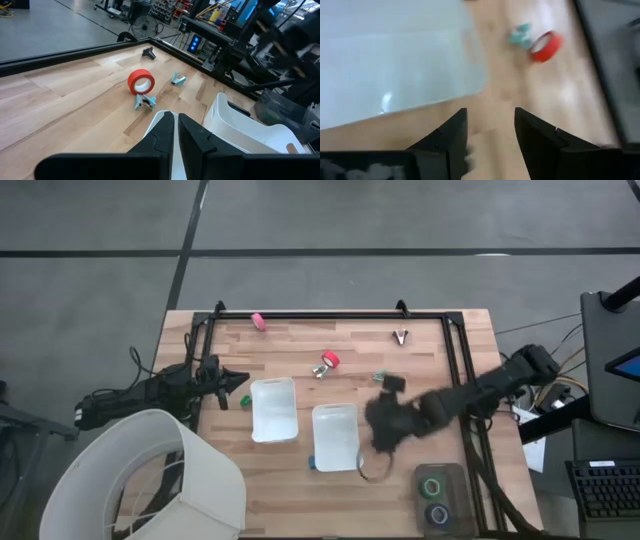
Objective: Pick and place Stapler, Stapler remover, tape
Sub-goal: Put the red tape into the black bin
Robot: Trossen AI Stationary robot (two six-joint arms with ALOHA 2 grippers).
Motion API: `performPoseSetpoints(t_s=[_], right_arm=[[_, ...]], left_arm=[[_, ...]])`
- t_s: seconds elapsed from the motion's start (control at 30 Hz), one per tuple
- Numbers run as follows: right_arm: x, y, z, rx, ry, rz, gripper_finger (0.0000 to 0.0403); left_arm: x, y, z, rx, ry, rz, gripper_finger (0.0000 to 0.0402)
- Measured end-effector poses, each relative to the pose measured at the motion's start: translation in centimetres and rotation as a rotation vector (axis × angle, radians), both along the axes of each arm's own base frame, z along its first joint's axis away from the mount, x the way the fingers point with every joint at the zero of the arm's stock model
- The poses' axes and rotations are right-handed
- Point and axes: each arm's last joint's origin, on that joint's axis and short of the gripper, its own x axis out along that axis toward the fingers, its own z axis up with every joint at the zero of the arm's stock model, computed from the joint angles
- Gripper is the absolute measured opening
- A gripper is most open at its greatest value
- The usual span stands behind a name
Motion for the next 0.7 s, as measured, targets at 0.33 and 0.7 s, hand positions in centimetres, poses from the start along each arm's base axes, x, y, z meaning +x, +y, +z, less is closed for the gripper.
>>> performPoseSetpoints(t_s=[0.33, 0.7], right_arm=[[5.4, -12.1, 0.1, 0.265, -0.169, 0.074, 0.0128], [7.2, -22.1, -4.8, 0.367, -0.126, -0.157, 0.0185]], left_arm=[[0.0, 0.0, 0.0, 0.000, 0.000, 0.000, 0.0028], [0.0, 0.0, 0.0, 0.000, 0.000, 0.000, 0.0028]])
